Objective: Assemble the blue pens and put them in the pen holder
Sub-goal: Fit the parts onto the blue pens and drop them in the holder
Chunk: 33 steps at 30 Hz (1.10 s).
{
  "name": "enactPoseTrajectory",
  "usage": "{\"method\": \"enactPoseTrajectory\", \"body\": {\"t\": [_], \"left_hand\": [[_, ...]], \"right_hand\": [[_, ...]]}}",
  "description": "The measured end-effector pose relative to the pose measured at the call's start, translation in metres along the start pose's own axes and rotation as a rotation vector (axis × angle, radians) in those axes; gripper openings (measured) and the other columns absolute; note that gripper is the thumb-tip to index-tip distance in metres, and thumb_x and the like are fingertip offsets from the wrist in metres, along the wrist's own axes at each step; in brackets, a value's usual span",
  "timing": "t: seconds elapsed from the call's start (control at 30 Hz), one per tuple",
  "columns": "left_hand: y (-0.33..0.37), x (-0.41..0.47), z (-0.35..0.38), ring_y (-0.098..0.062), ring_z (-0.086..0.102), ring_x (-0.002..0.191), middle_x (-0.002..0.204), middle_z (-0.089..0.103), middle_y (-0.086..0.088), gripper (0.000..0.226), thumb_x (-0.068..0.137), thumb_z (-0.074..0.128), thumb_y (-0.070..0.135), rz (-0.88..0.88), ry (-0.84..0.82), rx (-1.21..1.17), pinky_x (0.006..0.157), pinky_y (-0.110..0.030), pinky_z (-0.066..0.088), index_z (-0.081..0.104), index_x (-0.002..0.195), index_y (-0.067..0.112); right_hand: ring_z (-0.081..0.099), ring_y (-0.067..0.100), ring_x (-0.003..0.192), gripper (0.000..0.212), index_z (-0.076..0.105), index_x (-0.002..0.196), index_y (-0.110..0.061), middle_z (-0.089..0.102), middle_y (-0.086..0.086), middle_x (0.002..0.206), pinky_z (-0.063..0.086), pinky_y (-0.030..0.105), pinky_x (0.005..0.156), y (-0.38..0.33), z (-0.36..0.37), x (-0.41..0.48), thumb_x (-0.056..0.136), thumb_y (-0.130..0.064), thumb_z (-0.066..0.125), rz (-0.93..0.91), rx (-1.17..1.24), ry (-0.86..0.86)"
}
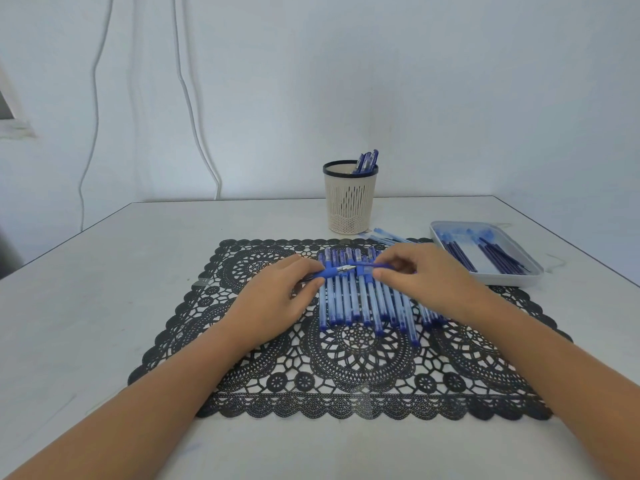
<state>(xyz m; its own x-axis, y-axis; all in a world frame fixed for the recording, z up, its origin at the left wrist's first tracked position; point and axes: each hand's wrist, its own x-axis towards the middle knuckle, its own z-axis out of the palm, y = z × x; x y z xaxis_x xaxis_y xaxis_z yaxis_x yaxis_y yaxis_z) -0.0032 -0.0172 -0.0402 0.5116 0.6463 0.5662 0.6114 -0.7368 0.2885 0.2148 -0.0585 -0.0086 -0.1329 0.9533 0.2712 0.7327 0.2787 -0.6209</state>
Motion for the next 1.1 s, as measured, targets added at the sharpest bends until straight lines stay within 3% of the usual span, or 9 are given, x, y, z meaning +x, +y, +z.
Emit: {"method": "enactPoseTrajectory", "body": {"t": [0.07, 0.17, 0.27, 0.33, 0.4, 0.57, 0.77, 0.9, 1.1], "left_hand": [[-0.001, 0.0, 0.0, -0.01, 0.059, 0.082, 0.095, 0.063, 0.005, 0.022, 0.092, 0.055, 0.021, 0.005, 0.003, -0.004, 0.074, -0.026, 0.05, 0.062, 0.11, 0.012], [-0.001, 0.0, 0.0, -0.01, 0.059, 0.079, 0.093, 0.062, 0.006, 0.024, 0.091, 0.053, 0.025, 0.017, -0.001, -0.011, 0.072, -0.028, 0.051, 0.062, 0.109, 0.012], [0.001, 0.0, 0.0, -0.009, 0.058, 0.079, 0.092, 0.062, 0.006, 0.032, 0.089, 0.048, 0.033, 0.016, -0.013, -0.014, 0.072, -0.025, 0.05, 0.062, 0.109, 0.013], [0.002, 0.0, 0.0, -0.006, 0.057, 0.08, 0.092, 0.061, 0.009, 0.037, 0.089, 0.044, 0.04, 0.02, -0.027, -0.024, 0.072, -0.022, 0.048, 0.062, 0.11, 0.014], [0.004, 0.0, 0.0, -0.002, 0.054, 0.079, 0.09, 0.059, 0.012, 0.044, 0.088, 0.038, 0.046, 0.035, -0.037, -0.03, 0.071, -0.018, 0.046, 0.062, 0.109, 0.016], [0.011, -0.001, 0.001, -0.005, 0.057, 0.077, 0.088, 0.061, 0.011, 0.048, 0.086, 0.037, 0.049, 0.003, -0.048, -0.041, 0.069, -0.029, 0.05, 0.064, 0.109, 0.016], [0.014, -0.002, 0.0, -0.01, 0.058, 0.07, 0.079, 0.068, 0.001, 0.02, 0.092, 0.054, 0.026, -0.094, -0.091, -0.19, 0.066, -0.03, 0.045, 0.068, 0.103, 0.015], [0.013, -0.002, -0.003, -0.024, 0.059, 0.071, 0.076, 0.066, -0.007, 0.021, 0.093, 0.052, 0.026, -0.155, -0.178, -0.261, 0.068, -0.039, 0.047, 0.068, 0.094, 0.012], [0.018, -0.001, -0.006, -0.03, 0.059, 0.073, 0.076, 0.065, -0.01, 0.021, 0.094, 0.05, 0.027, -0.176, -0.188, -0.308, 0.069, -0.04, 0.046, 0.068, 0.095, 0.014]], "right_hand": [[0.053, -0.001, 0.062, 0.004, 0.063, 0.089, -0.03, 0.063, -0.012, 0.072, 0.038, 0.014, 0.061, 0.003, -0.002, 0.002, 0.087, -0.031, 0.06, 0.002, 0.054, 0.049], [0.047, -0.005, 0.049, 0.007, 0.063, 0.088, -0.032, 0.055, -0.02, 0.051, 0.035, 0.006, 0.051, 0.002, -0.002, 0.002, 0.088, -0.026, 0.059, -0.01, 0.133, 0.065], [0.041, 0.0, 0.049, 0.012, 0.063, 0.085, -0.035, 0.054, -0.008, 0.058, 0.034, 0.008, 0.051, 0.0, 0.002, 0.001, 0.089, -0.023, 0.059, -0.015, 0.199, 0.017], [0.046, 0.005, 0.058, 0.016, 0.062, 0.082, -0.04, 0.062, 0.007, 0.07, 0.038, 0.017, 0.059, 0.0, 0.006, 0.001, 0.089, -0.025, 0.059, -0.025, 0.188, -0.002], [0.049, 0.008, 0.063, 0.016, 0.062, 0.081, -0.042, 0.065, 0.011, 0.08, 0.039, 0.02, 0.062, -0.001, 0.009, 0.0, 0.088, -0.027, 0.06, -0.039, 0.163, -0.014], [0.044, 0.004, 0.057, 0.018, 0.063, 0.081, -0.04, 0.063, 0.007, 0.073, 0.038, 0.013, 0.058, -0.003, 0.013, 0.0, 0.088, -0.024, 0.061, -0.081, 0.172, -0.021], [0.051, -0.005, 0.062, 0.012, 0.071, 0.092, -0.026, 0.066, -0.006, 0.075, 0.039, 0.006, 0.063, -0.003, 0.015, -0.001, 0.085, -0.018, 0.064, -0.115, 0.153, 0.006], [0.052, -0.011, 0.059, 0.014, 0.071, 0.097, -0.021, 0.064, -0.014, 0.076, 0.038, 0.005, 0.062, -0.004, 0.018, -0.003, 0.086, -0.015, 0.064, -0.114, 0.158, -0.008], [0.052, -0.013, 0.058, 0.015, 0.071, 0.096, -0.02, 0.061, -0.016, 0.072, 0.038, 0.004, 0.061, -0.007, 0.016, -0.004, 0.086, -0.012, 0.063, -0.149, 0.168, 0.011]]}}
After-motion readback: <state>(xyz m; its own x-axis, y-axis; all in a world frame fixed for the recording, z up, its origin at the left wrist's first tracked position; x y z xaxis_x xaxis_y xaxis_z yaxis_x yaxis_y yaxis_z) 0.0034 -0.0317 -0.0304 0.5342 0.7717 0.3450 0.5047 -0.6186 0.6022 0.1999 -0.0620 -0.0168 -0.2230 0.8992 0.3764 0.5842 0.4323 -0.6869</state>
